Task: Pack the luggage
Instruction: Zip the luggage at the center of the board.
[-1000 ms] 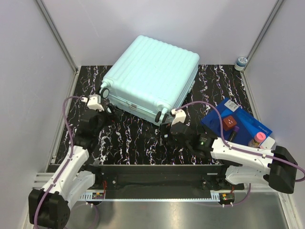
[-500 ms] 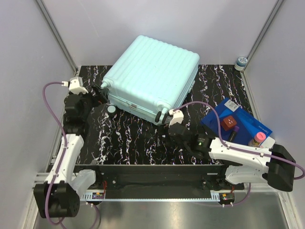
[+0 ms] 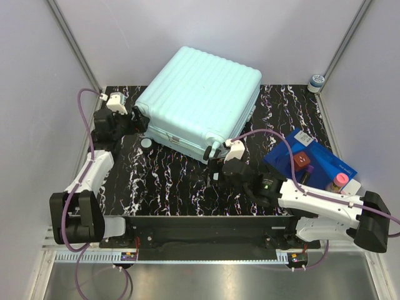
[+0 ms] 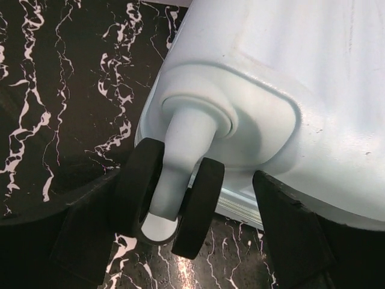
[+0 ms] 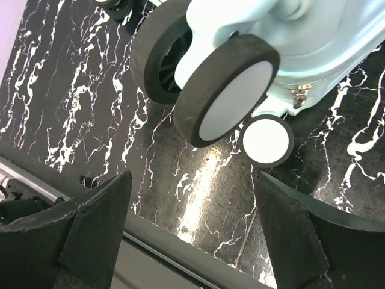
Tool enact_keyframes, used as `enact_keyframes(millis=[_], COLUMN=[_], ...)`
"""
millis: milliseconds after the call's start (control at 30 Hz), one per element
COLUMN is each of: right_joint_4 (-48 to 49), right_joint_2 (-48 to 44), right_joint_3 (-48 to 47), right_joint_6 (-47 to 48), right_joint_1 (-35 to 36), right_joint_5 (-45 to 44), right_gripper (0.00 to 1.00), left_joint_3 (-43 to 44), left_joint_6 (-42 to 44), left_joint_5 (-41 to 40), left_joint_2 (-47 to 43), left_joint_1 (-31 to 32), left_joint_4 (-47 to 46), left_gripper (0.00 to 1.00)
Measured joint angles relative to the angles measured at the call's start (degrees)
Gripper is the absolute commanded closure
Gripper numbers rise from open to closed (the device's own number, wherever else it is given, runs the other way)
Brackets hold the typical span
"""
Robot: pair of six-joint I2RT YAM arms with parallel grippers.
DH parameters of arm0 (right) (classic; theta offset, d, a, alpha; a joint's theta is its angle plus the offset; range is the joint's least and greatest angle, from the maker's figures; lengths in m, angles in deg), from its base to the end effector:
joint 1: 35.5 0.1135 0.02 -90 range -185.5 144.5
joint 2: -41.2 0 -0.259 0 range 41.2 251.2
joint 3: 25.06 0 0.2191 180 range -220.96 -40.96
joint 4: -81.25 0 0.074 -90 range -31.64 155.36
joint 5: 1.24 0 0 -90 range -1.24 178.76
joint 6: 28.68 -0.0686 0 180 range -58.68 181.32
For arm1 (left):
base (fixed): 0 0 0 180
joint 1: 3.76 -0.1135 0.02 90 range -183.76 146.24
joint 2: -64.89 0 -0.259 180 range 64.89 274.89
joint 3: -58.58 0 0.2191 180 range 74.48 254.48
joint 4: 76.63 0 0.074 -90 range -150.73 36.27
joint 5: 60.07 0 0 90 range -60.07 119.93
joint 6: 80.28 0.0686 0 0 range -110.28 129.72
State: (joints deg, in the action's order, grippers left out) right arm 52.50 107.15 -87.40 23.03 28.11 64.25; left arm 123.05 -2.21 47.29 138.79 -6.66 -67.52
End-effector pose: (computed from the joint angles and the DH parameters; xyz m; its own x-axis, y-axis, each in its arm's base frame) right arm 0.1359 0.2098 0.2632 -0.5953 0.0688 -0.8006 -0.3701 0.8609 0.3491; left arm 0.2972 -0.0054 0.2821 -0.3591 -0.2157 -0.9080 0.1635 0.9433 -0.2888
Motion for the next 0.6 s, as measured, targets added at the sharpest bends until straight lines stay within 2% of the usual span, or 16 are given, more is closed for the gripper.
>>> enact_keyframes(millis=[100, 200, 233, 367, 600], right_joint_4=[-0.74, -1.53, -1.73, -3.67, -11.23], right_joint_2=[-1.09, -1.7, -1.75, -2.32, -3.93], right_joint_3=[0.0, 0.0, 0.0, -0.07, -4.76], right_joint_6=[-0.17, -0.39, -0.44, -0.42, 1.29], right_joint_1=[0.02, 0.02, 0.04, 0.04, 0.04], right_joint_5=[-0.48, -0.85, -0.98, -1.6, -0.66], right_gripper=[0.12, 0.11, 0.11, 0.09, 0.11], left_joint_3=[0.24, 0.26, 0.26, 0.26, -1.53], left_joint_6=[0.17, 0.22, 0.17, 0.98, -1.66], left_joint_5=[0.39, 0.39, 0.48, 2.32, 3.1], left_joint_2=[0.63, 0.68, 0.74, 1.01, 0.68], left_joint_1=[-0.15, -0.15, -0.26, -1.11, -1.14], left_joint_4=[0.68, 0.66, 0.61, 0.48, -2.34], left_gripper=[0.24, 0.46, 0.64, 1.0, 1.0])
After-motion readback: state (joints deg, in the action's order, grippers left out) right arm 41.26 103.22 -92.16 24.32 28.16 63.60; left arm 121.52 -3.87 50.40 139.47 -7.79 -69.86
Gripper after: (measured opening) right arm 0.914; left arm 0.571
